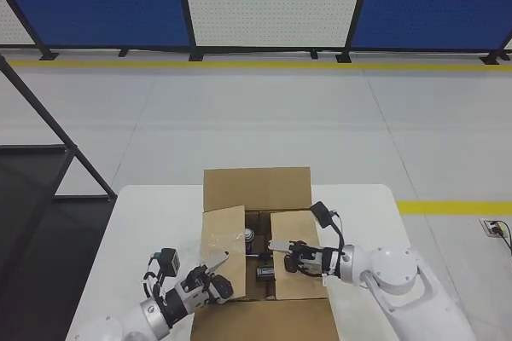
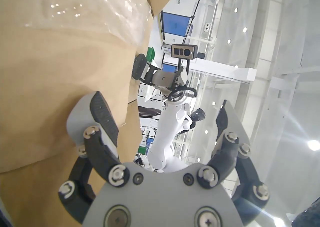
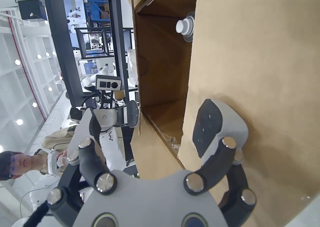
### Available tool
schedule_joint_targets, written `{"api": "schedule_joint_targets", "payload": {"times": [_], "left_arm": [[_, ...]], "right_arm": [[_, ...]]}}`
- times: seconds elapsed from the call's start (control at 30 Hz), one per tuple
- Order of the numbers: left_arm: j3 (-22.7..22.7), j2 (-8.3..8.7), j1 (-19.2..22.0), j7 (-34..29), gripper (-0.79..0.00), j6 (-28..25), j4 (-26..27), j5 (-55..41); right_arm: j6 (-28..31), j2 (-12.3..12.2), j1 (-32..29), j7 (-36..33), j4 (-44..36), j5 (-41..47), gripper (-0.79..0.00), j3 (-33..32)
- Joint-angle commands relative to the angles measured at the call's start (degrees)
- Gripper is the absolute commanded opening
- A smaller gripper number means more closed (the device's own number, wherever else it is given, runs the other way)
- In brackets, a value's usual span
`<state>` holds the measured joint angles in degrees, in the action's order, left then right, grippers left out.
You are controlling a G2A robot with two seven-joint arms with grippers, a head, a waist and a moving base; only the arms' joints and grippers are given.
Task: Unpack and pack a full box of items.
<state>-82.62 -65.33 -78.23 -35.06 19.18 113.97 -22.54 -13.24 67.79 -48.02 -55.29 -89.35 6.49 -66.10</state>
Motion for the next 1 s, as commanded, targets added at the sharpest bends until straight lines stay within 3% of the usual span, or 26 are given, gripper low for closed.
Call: {"api": "schedule_joint_targets", "payload": {"times": [0.0,0.37,0.97], "left_arm": [[0.59,-0.03,0.71,0.59,0.000,1.19,-0.42,0.06],[2.96,-0.03,3.27,3.57,0.000,7.02,-1.93,1.36],[4.45,0.06,4.15,5.28,0.000,7.84,-2.85,2.01]], "right_arm": [[0.75,-0.02,0.16,-1.05,0.55,1.77,0.000,-0.30],[3.28,-0.36,-0.49,0.04,0.03,1.68,0.000,-1.65],[5.20,-0.37,-0.93,-0.24,-0.04,2.50,0.000,0.48]]}}
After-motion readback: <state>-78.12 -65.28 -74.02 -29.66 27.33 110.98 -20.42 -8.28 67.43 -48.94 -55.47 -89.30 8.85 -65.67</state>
